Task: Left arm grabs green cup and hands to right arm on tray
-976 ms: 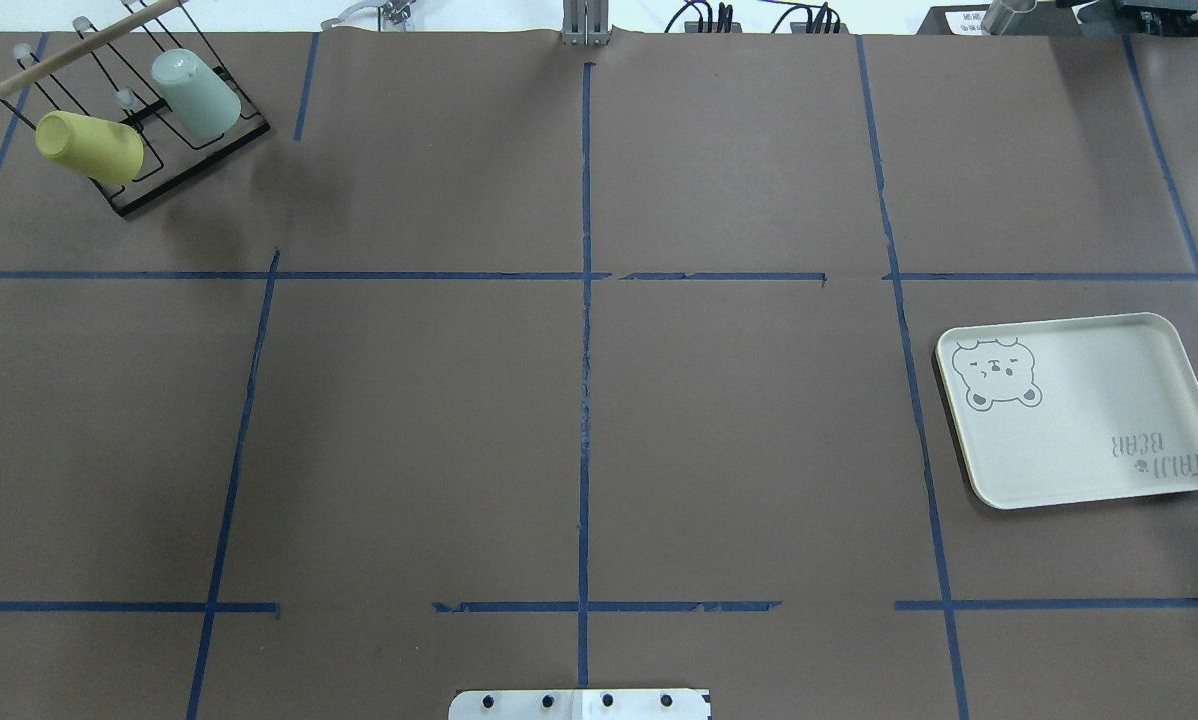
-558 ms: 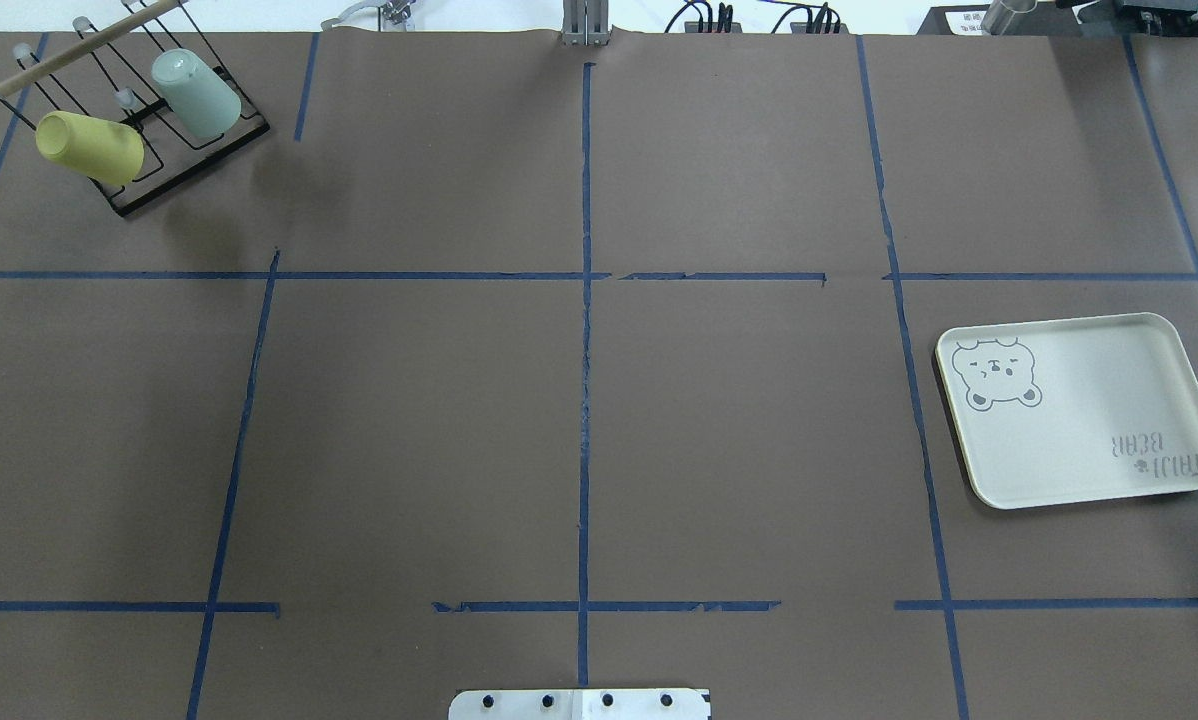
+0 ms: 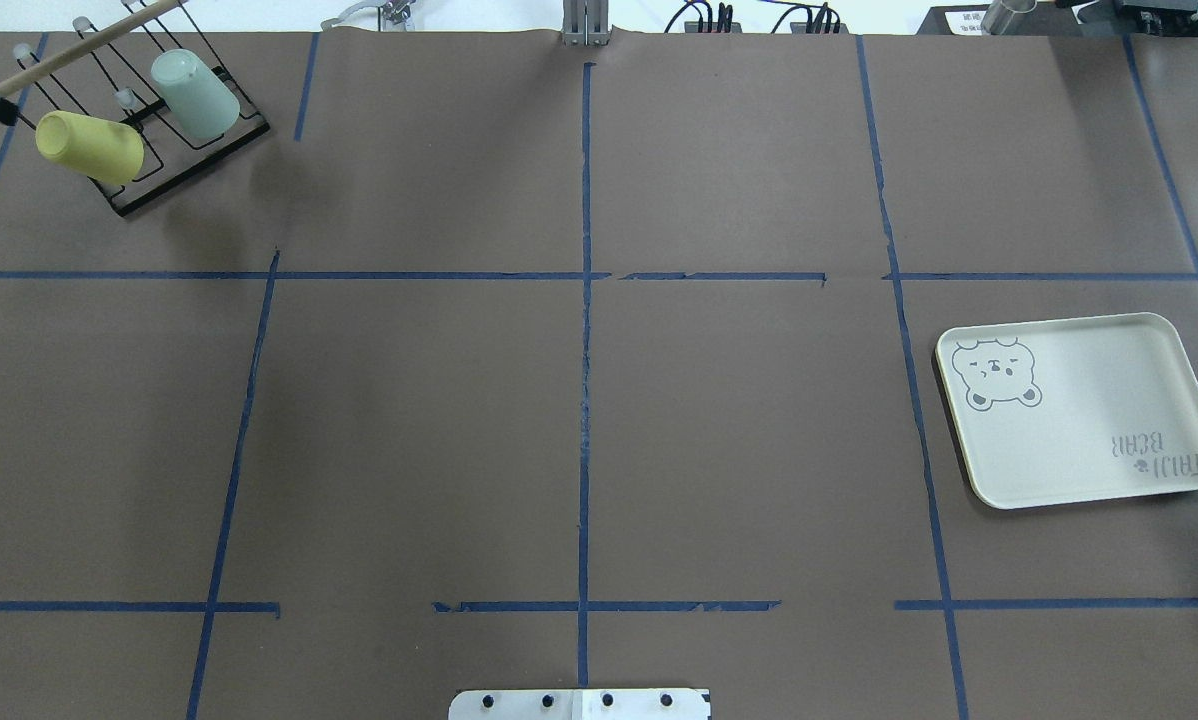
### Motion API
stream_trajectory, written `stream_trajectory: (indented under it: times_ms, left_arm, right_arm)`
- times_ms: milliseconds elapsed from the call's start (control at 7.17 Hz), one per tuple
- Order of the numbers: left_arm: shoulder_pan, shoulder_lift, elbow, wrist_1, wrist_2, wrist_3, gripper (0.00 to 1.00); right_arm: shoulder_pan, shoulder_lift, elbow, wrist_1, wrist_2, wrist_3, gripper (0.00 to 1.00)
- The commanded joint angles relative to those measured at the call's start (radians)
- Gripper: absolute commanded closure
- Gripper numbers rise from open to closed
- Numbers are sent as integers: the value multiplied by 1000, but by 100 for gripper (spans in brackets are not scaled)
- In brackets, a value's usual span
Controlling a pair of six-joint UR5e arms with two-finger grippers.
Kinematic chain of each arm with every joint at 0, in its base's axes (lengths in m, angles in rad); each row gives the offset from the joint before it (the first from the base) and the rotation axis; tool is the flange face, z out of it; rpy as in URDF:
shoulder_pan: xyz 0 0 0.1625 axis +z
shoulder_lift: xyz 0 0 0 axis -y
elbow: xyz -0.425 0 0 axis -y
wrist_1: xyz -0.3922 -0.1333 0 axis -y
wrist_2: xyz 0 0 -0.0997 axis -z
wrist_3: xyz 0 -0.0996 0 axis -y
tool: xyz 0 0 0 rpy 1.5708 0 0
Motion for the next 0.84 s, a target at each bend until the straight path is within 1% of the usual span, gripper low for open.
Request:
stream_trajectory:
  times_ms: [0,139,279,418,558,697]
  left_arm:
    - [69,-153,151,-60,148,-70,0]
    - [99,-171,200,-111,239,-103,0]
    - [123,-210,286,-171,262,-154,0]
    - [125,-242,382,-237,263,-168,0]
    - [127,-259,456,-285,264,-170,0]
    - [131,-267,478,-285,264,-171,0]
  right_arm:
    - [0,0,0,0,0,0,0]
    - [0,0,0,0,0,0,0]
    - [0,0,0,-1,0,0,0]
    - [0,0,0,0,0,0,0]
    - [0,0,0,-1,8,0,0]
    - [0,0,0,-2,11,0,0]
